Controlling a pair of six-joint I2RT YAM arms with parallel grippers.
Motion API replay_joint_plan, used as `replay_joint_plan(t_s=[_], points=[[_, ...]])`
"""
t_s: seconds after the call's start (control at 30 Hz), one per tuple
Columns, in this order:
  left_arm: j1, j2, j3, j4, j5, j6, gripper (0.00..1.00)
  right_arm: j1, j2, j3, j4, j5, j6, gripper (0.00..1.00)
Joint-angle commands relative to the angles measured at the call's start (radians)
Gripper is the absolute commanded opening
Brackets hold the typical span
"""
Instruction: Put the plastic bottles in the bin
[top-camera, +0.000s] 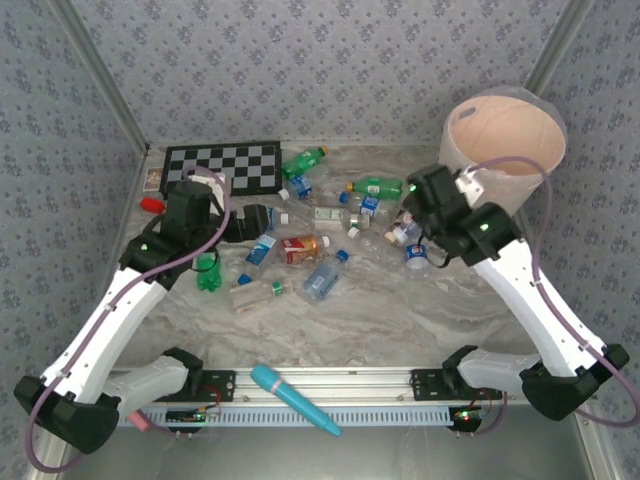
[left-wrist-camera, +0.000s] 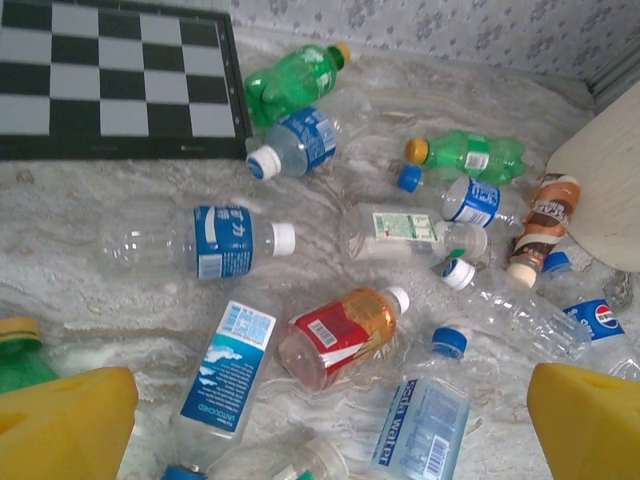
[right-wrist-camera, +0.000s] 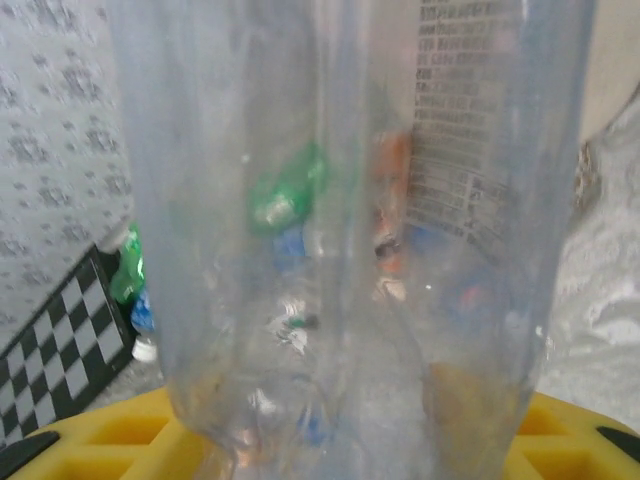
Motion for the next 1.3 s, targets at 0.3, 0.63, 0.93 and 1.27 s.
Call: replay_joint_plan(t_s=[0.3, 0.63, 0.93, 1.27], points=[[-0.005, -0.023, 0.133, -0.012, 0.018, 0.018, 1.00, -0.430, 0.119, 0.254, 0.191, -0.344, -0.173, 0.51], [-0.005, -0.023, 0.167, -0.027, -0.018, 0.050, 1.00, -0.616, 0.280, 0.348, 0.295, -0.407, -0.069, 0.51], [-0.005, -0.012, 0.184, -0.036, -0.024, 0.045, 1.00, -0.723, 0.425, 0.448, 0.309, -0.451, 0.017, 0.53], [-0.005, -0.018, 0.197, -0.041, -0.038, 0.060, 1.00, -0.747, 0.552, 0.535, 0.275, -0.443, 0.034, 0.53]])
